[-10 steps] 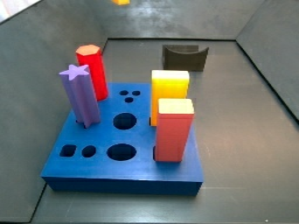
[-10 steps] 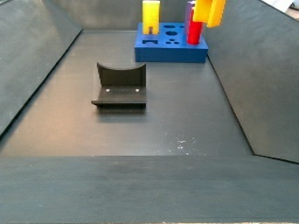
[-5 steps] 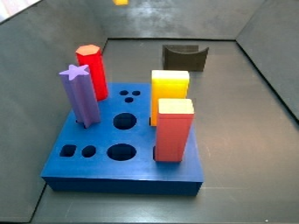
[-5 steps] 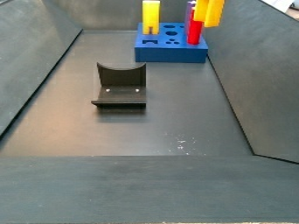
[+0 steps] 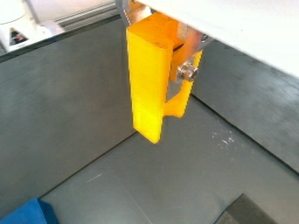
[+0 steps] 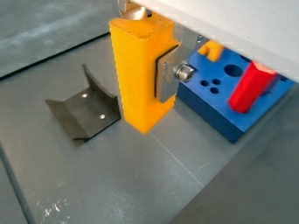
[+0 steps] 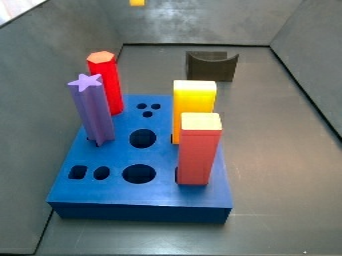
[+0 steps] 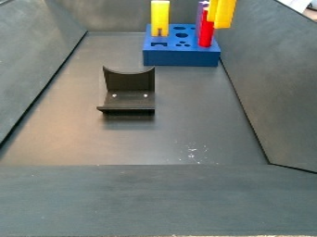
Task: Pick up the arch object. Move up. Rotate the arch object. Move to above the board. Insert the arch object.
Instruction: Rotate the arch object.
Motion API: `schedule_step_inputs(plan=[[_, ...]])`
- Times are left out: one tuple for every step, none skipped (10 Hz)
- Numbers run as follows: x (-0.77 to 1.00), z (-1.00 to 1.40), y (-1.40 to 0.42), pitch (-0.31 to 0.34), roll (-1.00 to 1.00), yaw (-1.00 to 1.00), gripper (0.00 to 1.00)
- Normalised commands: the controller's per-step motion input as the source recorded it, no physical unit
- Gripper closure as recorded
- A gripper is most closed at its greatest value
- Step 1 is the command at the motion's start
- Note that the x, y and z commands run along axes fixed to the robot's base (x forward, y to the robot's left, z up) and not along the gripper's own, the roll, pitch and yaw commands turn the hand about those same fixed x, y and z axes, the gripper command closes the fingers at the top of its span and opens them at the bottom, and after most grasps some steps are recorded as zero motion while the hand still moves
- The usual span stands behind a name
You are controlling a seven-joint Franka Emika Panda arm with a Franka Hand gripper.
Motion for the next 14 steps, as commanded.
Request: schedule_step_inputs(plan=[[0.00, 0.00, 0.00, -0.005, -0.07, -0.26, 1.00], [0.00, -1.00, 0.00, -0.005, -0.07, -0.17, 1.00], [0.01, -1.00, 0.00, -0.027, -0.06, -0.10, 1.00], [0.02, -1.00, 0.00, -0.027, -0.06, -0.08, 1.00], [0.02, -1.00, 0.00, -0.031, -0.06, -0.05, 1.00], [0.02, -1.00, 0.01, -0.043, -0.05, -0.04, 1.00], [0.02, -1.00, 0.01, -0.050, -0.05, -0.04, 1.00], [0.02, -1.00, 0.01, -0.051, -0.04, -0.04, 1.00], [0.02, -1.00, 0.01, -0.051, -0.04, -0.03, 1.00], [0.02, -1.00, 0.02, -0.053, -0.04, -0.03, 1.00], [0.02, -1.00, 0.02, -0.052, -0.03, -0.03, 1.00], [0.03, -1.00, 0.02, -0.053, -0.03, -0.03, 1.00], [0.03, -1.00, 0.03, -0.054, -0.02, -0.03, 1.00], [0.02, -0.94, 0.03, -0.057, -0.02, -0.03, 1.00]])
